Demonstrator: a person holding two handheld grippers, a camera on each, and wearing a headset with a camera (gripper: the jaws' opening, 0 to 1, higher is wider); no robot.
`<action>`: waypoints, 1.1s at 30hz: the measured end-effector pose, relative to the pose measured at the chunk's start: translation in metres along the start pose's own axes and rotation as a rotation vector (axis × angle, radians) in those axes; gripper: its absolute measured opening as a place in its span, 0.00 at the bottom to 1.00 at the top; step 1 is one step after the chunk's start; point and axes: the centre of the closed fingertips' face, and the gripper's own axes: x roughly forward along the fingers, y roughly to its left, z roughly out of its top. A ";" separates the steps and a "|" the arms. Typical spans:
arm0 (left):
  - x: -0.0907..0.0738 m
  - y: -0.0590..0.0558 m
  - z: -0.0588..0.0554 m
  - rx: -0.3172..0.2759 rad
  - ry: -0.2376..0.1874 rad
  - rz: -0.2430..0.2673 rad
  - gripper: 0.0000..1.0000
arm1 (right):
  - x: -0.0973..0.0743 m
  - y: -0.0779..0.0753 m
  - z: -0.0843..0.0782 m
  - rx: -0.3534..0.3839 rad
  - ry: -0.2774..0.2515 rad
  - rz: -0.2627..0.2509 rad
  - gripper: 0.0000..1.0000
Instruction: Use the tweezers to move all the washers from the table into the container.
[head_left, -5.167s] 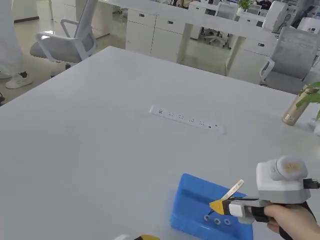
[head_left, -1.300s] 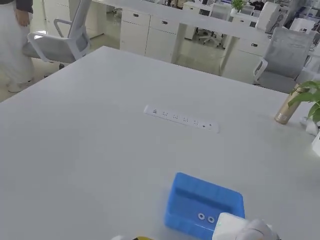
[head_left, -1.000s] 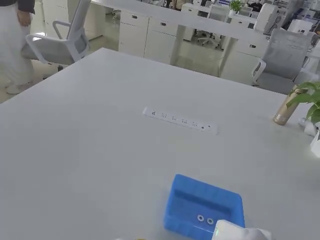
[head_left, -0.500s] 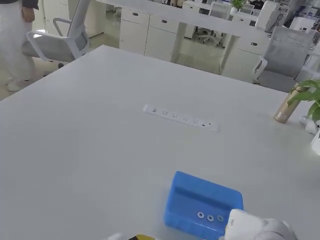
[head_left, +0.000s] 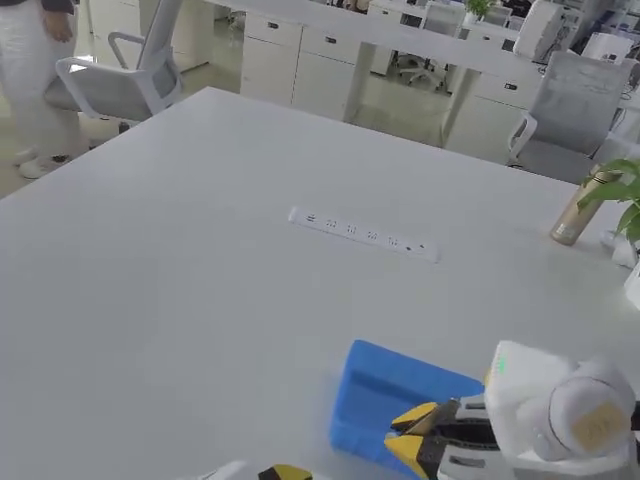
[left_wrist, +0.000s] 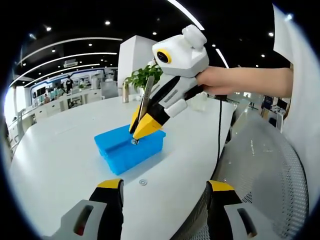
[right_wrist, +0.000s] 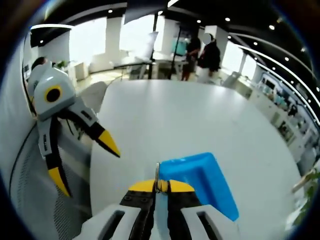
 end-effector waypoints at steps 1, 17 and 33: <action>0.000 0.000 0.000 0.000 0.000 0.001 0.67 | 0.001 -0.008 0.000 0.031 -0.002 -0.019 0.04; 0.000 0.002 0.000 -0.004 0.001 0.007 0.67 | 0.039 -0.050 -0.016 0.270 0.020 -0.011 0.04; 0.000 0.002 -0.001 -0.005 0.003 0.007 0.67 | 0.058 -0.051 -0.036 0.344 0.107 0.022 0.04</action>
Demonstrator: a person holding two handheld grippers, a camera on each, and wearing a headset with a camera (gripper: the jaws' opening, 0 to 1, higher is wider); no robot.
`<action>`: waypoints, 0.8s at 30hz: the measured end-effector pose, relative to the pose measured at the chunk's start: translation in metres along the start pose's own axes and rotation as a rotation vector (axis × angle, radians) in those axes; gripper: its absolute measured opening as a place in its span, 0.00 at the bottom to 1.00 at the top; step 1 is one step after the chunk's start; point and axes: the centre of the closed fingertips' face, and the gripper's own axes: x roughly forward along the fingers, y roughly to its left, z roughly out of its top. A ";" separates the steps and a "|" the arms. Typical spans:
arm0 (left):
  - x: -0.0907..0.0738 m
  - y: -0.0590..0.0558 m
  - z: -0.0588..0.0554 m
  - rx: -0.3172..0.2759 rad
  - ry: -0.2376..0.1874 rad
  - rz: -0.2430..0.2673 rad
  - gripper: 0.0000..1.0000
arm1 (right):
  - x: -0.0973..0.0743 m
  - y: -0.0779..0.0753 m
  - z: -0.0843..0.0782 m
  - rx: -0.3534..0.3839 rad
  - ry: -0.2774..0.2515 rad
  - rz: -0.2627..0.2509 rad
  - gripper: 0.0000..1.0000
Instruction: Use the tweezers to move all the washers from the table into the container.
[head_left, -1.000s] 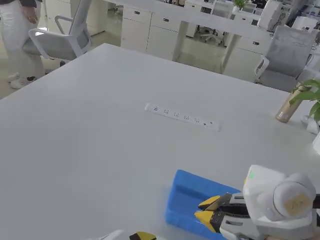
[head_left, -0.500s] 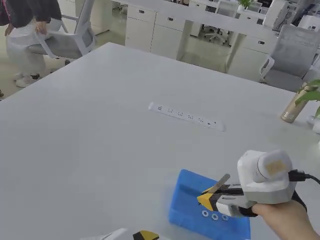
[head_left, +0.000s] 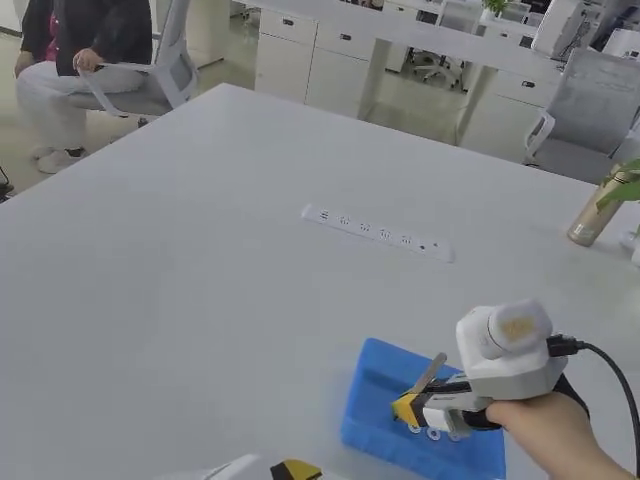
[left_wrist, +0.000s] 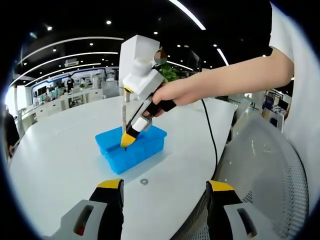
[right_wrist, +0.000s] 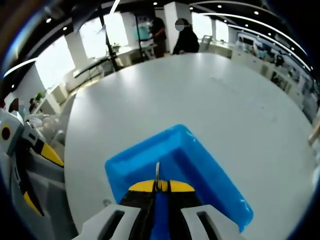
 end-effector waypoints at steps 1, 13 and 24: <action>0.000 0.000 0.000 -0.001 -0.001 -0.001 0.67 | 0.001 -0.001 0.000 0.002 0.000 0.002 0.04; 0.001 0.000 0.000 0.000 0.004 -0.004 0.66 | 0.005 -0.005 -0.007 -0.001 0.029 -0.005 0.04; 0.000 -0.001 -0.001 0.002 0.006 -0.007 0.66 | 0.003 -0.004 -0.006 -0.008 0.013 -0.006 0.05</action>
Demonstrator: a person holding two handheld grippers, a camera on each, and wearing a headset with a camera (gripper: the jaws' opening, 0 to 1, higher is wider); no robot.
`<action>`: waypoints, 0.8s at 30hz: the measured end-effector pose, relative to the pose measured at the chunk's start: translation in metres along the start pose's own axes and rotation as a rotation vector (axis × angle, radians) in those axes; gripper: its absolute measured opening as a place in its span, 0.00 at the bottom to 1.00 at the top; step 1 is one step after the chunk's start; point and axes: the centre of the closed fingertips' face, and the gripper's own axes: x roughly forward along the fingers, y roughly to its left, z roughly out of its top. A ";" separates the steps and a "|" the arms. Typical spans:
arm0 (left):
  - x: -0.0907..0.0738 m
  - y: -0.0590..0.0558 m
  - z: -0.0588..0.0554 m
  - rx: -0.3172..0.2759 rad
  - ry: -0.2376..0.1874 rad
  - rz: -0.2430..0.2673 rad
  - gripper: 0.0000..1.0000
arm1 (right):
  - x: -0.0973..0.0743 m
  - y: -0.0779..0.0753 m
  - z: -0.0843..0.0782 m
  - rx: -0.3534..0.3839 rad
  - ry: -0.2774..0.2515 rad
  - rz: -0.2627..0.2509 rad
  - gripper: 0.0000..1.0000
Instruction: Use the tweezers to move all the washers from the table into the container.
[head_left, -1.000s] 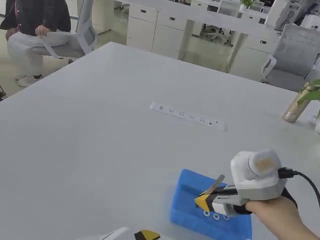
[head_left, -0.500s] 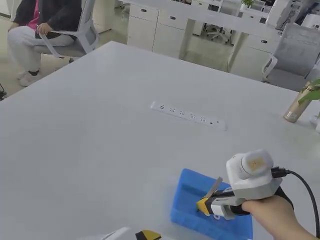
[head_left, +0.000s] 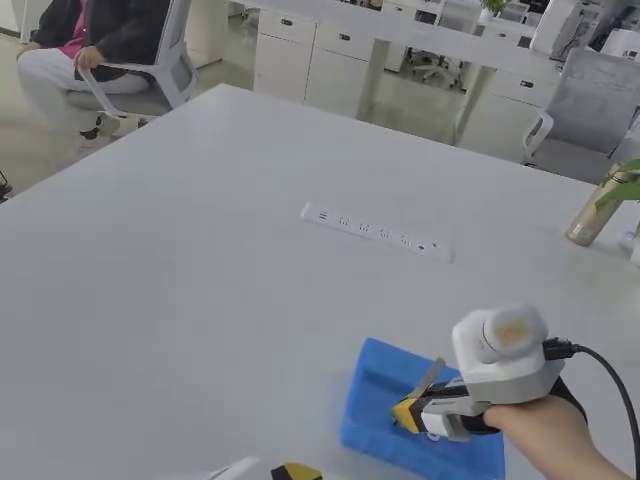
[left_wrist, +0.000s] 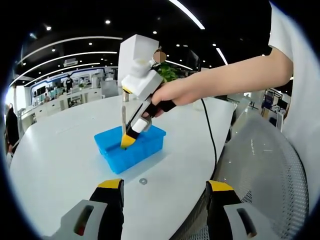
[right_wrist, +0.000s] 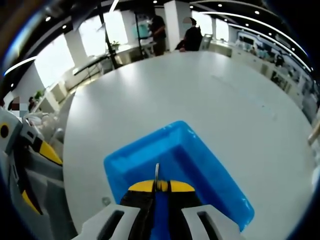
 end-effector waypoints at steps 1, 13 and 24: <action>0.000 0.000 0.000 -0.001 -0.002 0.000 0.66 | -0.001 0.000 0.000 -0.003 -0.002 0.000 0.05; 0.001 -0.001 0.000 0.002 0.002 -0.008 0.66 | -0.026 0.014 0.008 -0.023 -0.059 -0.015 0.05; 0.001 -0.002 0.000 0.006 0.004 -0.012 0.67 | -0.052 0.038 0.019 -0.060 -0.114 -0.024 0.05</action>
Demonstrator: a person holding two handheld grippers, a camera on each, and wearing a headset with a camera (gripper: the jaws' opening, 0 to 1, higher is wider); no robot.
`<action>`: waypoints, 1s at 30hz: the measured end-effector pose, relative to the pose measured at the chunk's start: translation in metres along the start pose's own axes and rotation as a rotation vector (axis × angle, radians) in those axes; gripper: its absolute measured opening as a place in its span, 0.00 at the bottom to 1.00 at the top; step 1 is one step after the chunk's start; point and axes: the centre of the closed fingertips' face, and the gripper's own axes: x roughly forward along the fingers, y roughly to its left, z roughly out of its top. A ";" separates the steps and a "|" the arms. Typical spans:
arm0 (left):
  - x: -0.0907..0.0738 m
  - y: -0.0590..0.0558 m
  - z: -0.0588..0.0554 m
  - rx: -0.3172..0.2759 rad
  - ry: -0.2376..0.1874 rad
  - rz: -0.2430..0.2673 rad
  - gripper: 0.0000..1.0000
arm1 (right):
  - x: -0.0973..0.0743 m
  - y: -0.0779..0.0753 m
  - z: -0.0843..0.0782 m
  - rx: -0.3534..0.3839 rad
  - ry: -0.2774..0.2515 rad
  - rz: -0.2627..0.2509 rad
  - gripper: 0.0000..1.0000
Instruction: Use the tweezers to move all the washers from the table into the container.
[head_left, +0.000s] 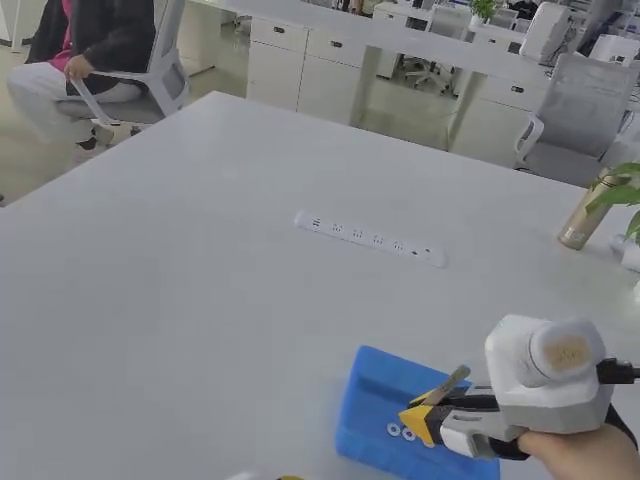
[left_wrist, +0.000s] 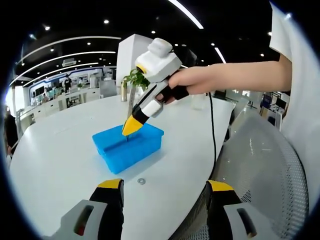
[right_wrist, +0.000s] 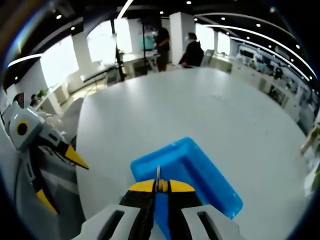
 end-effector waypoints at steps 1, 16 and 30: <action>0.000 0.000 0.000 0.000 -0.001 0.001 0.67 | -0.002 0.003 0.002 -0.006 -0.005 0.000 0.05; -0.001 0.002 0.002 -0.004 -0.013 0.012 0.67 | -0.001 0.044 0.003 -0.077 -0.001 0.098 0.05; -0.002 0.003 0.003 -0.005 -0.016 0.015 0.67 | 0.031 0.053 -0.033 -0.113 0.065 0.174 0.05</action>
